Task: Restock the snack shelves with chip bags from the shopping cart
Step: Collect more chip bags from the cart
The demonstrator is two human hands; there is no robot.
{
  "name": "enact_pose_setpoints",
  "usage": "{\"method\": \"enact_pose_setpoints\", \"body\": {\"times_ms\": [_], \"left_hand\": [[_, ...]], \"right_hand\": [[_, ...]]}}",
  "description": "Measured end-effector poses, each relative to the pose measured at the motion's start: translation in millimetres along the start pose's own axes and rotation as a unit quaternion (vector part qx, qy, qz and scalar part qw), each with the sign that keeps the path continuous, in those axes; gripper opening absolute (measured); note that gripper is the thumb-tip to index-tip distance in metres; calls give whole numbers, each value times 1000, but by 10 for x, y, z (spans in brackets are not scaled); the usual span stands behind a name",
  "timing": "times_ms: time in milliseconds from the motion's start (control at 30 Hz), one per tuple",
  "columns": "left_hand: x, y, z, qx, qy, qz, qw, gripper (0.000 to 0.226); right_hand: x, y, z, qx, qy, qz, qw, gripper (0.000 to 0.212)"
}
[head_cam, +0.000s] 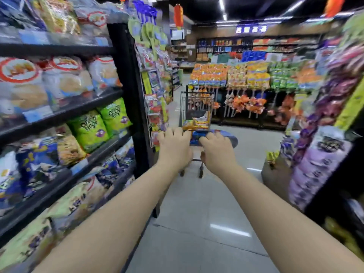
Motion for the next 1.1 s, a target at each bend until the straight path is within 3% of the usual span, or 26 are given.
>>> {"method": "enact_pose_setpoints", "body": {"times_ms": [233, 400, 633, 1100], "left_hand": [[-1066, -706, -1472, 51, -65, 56, 995, 40], [-1530, -1274, -1881, 87, -83, 94, 988, 40], [-2358, -2259, -1800, 168, -59, 146, 973, 40], [-4805, -3947, -1718, 187, -94, 259, 943, 42]], "right_hand": [[-300, -724, -1716, -53, -68, 34, 996, 34], [-509, -1311, -2188, -58, -83, 66, 993, 37], [-1226, -2274, -2577, -104, -130, 150, 974, 34], [-3546, -3462, -3334, -153, -206, 204, 945, 35]]}}
Point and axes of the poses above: each hand's wrist, its own x-axis away from the middle knuckle, its own y-axis out of the back of the hand, z = x × y, the point moved 6 cm from there along -x, towards the middle knuckle, and after that the axes turned 12 degrees about z, right-handed, at the moved point
